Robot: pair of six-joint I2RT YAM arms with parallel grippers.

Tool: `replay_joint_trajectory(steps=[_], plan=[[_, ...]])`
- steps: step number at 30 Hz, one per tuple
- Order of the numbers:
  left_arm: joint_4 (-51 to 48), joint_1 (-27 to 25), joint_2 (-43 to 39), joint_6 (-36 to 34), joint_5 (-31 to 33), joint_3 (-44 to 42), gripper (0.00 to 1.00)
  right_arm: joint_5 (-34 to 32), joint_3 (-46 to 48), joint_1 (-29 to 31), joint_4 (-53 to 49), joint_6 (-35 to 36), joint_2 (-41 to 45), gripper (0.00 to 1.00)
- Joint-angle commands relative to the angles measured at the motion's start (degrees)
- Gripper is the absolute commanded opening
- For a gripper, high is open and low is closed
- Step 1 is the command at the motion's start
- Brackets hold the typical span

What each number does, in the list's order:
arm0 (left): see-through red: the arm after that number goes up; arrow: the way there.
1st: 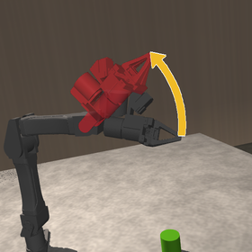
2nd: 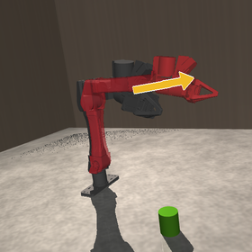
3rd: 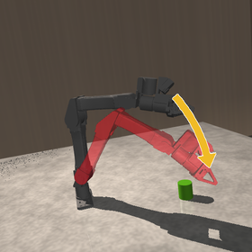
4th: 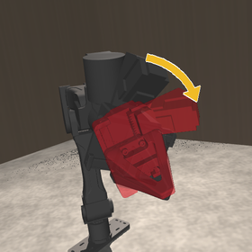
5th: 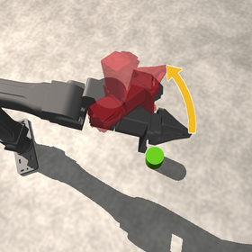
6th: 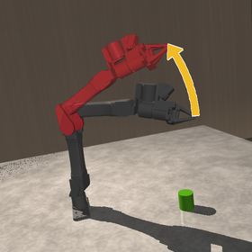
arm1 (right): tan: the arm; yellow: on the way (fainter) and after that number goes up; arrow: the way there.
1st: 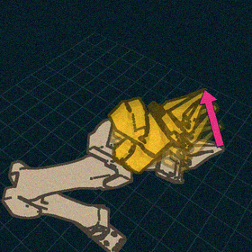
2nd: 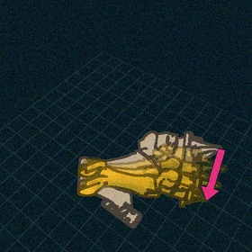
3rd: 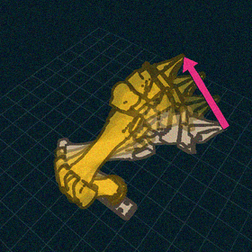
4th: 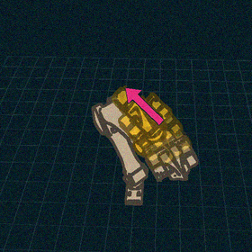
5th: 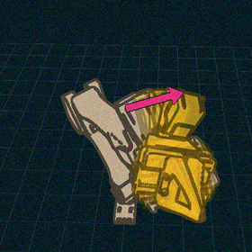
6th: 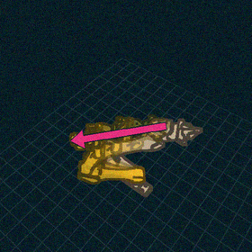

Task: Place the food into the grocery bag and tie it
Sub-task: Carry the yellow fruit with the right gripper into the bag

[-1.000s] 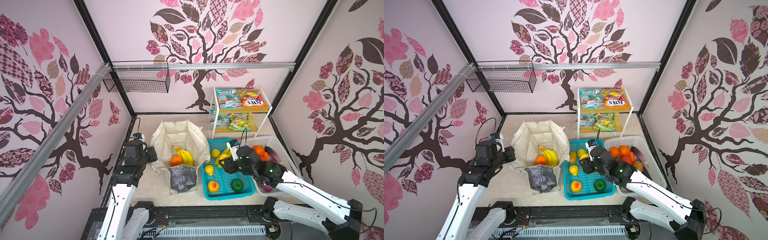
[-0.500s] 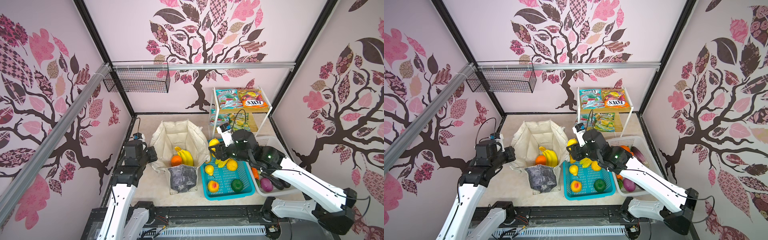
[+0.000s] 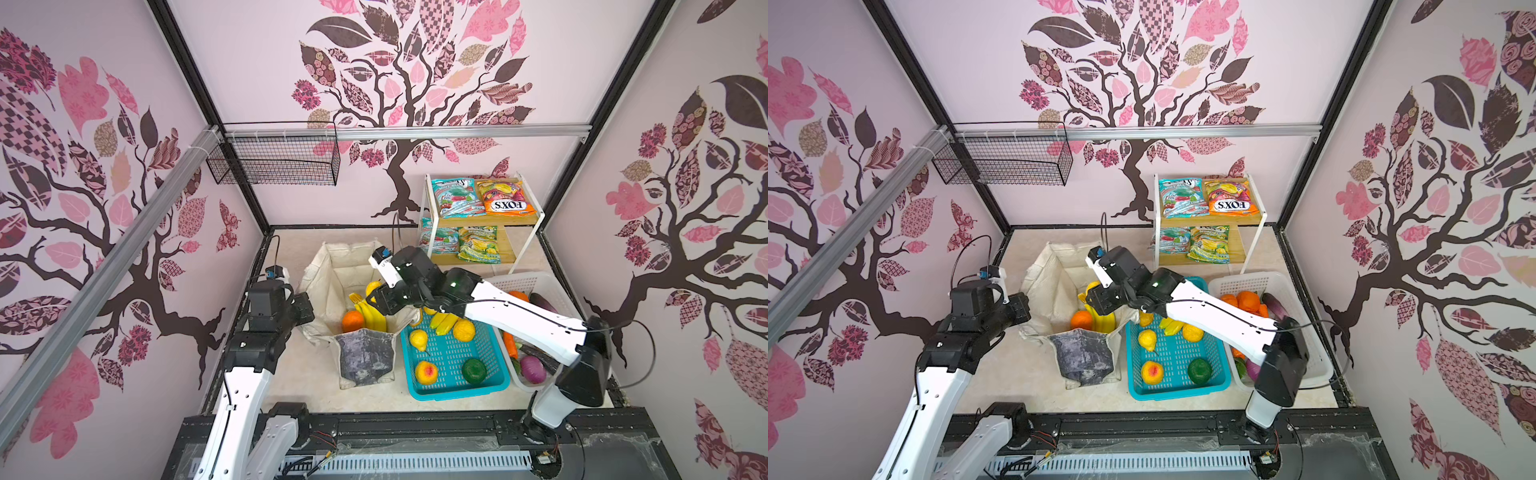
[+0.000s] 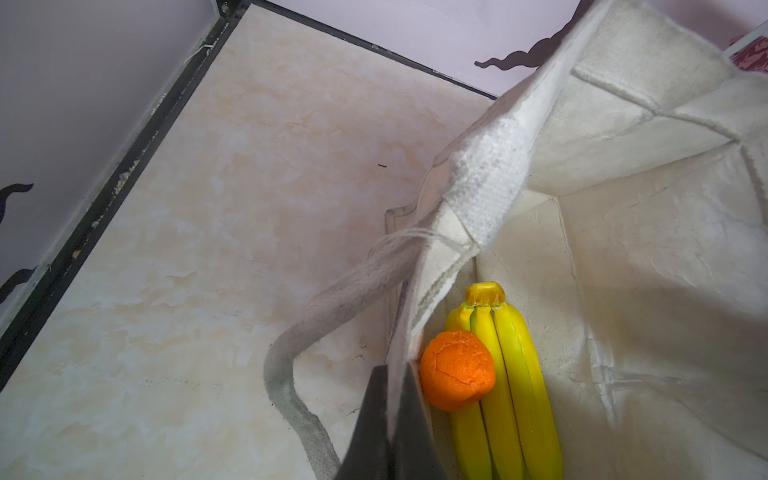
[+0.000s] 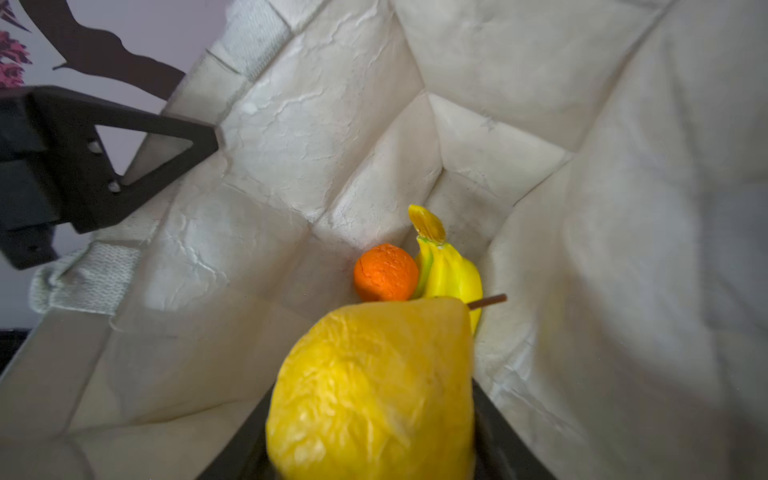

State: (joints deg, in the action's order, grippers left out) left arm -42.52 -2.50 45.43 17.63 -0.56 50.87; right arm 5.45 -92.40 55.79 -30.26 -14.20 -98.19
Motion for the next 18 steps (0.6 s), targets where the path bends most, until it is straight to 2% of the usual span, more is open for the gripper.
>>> replay_joint_trajectory(steps=[1, 6, 9, 14, 18], plan=[[1.9, 0.3, -0.1, -0.6, -0.9, -1.0, 0.0, 2.6, -4.3, 2.3, -3.4, 1.5, -5.1, 0.48], [2.1, 0.4, -0.1, -0.6, -1.9, -0.9, 0.0, 6.2, -5.4, 3.8, -4.1, 2.2, -9.7, 0.49], [2.2, 0.4, -0.4, -0.6, -1.8, -1.1, 0.0, 2.9, -6.2, 3.7, -5.4, 0.9, -12.6, 0.49], [2.2, 0.3, -0.2, -0.7, -2.2, -1.0, 0.0, 10.2, -5.1, 3.7, -4.1, 1.2, -16.1, 0.49], [2.2, 0.4, -0.2, -0.7, -2.7, -1.0, 0.0, 9.3, -3.7, 3.7, -4.0, 1.2, -18.5, 0.5]])
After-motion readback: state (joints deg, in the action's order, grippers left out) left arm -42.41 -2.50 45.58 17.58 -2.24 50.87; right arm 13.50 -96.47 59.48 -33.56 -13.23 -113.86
